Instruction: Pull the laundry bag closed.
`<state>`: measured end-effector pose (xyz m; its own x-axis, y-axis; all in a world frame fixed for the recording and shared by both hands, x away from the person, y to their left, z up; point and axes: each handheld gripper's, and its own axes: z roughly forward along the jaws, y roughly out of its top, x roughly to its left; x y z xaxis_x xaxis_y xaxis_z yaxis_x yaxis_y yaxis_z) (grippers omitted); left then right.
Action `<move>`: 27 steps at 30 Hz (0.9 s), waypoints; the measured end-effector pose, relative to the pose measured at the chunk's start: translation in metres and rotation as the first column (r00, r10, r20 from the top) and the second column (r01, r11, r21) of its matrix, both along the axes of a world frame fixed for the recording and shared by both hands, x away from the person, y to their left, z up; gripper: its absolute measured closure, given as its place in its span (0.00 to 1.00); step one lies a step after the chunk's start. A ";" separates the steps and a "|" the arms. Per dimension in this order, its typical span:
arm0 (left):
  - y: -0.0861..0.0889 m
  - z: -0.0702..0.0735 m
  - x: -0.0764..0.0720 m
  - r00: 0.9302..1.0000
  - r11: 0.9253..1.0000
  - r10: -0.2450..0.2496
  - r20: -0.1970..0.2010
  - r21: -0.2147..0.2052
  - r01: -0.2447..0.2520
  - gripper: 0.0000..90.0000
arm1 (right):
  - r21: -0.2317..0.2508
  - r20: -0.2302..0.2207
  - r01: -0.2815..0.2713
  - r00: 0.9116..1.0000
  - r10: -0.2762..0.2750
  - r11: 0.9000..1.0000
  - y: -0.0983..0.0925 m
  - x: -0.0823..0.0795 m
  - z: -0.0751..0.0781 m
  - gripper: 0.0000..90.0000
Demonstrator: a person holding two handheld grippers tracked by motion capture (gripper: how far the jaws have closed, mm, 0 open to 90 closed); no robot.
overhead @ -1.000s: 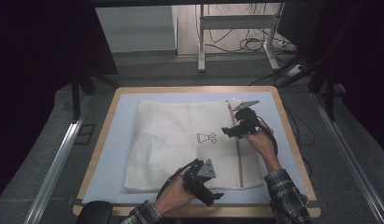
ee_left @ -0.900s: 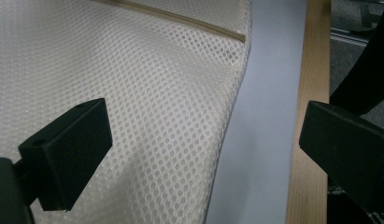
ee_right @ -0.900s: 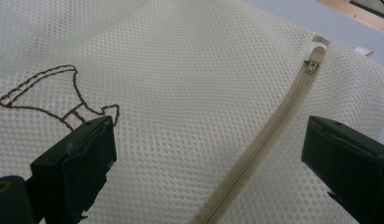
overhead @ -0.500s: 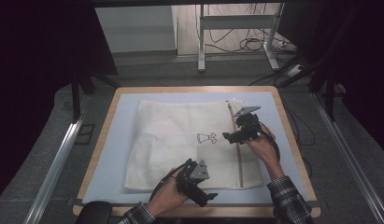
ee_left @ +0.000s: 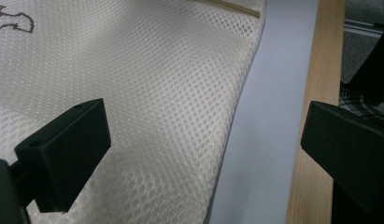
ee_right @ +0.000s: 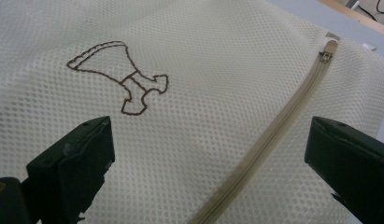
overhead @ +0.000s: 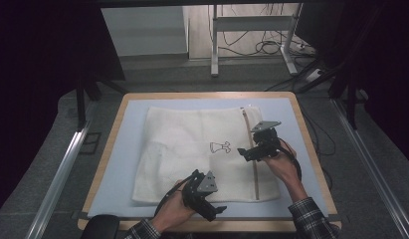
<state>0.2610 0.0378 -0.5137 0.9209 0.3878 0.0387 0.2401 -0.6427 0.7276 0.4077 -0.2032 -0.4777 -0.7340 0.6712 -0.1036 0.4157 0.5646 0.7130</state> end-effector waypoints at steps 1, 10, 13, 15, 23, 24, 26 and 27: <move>0.001 0.000 -0.001 1.000 1.000 0.003 0.001 0.001 -0.003 0.01 | 0.003 0.000 -0.002 1.000 0.002 1.000 0.000 -0.002 0.000 0.02; 0.009 -0.001 -0.001 0.999 1.000 0.026 0.019 0.017 -0.026 0.01 | 0.020 0.011 -0.022 1.000 0.021 1.000 0.002 -0.021 0.001 0.02; 0.011 -0.001 -0.002 0.999 0.999 0.033 0.021 0.016 -0.033 0.00 | 0.021 0.019 -0.031 0.999 0.030 0.999 0.002 -0.027 0.001 0.02; 0.013 -0.001 -0.003 0.999 0.999 0.037 0.023 0.014 -0.037 0.00 | 0.025 0.018 -0.031 0.999 0.031 0.999 0.002 -0.032 0.000 0.02; 0.021 0.000 -0.003 0.998 0.998 0.060 0.014 0.005 -0.060 0.00 | 0.026 0.017 -0.048 0.999 0.047 0.999 0.000 -0.046 -0.001 0.02; 0.022 0.000 -0.003 0.998 0.998 0.062 0.015 0.004 -0.062 0.00 | 0.024 0.016 -0.049 0.999 0.049 0.999 -0.001 -0.048 -0.001 0.02; 0.025 -0.001 -0.003 0.997 0.998 0.070 0.014 0.003 -0.070 0.00 | 0.022 0.012 -0.054 0.999 0.053 0.998 -0.001 -0.051 -0.003 0.02; 0.027 -0.001 -0.003 0.997 0.997 0.072 0.012 0.005 -0.072 0.00 | 0.021 0.009 -0.057 0.998 0.057 0.998 -0.002 -0.053 -0.003 0.02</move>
<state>0.2580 0.0644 -0.5145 0.8901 0.4528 0.0520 0.2770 -0.6280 0.7273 0.3542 -0.2050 -0.4812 -0.7702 0.6304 -0.0965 0.3770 0.5721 0.7285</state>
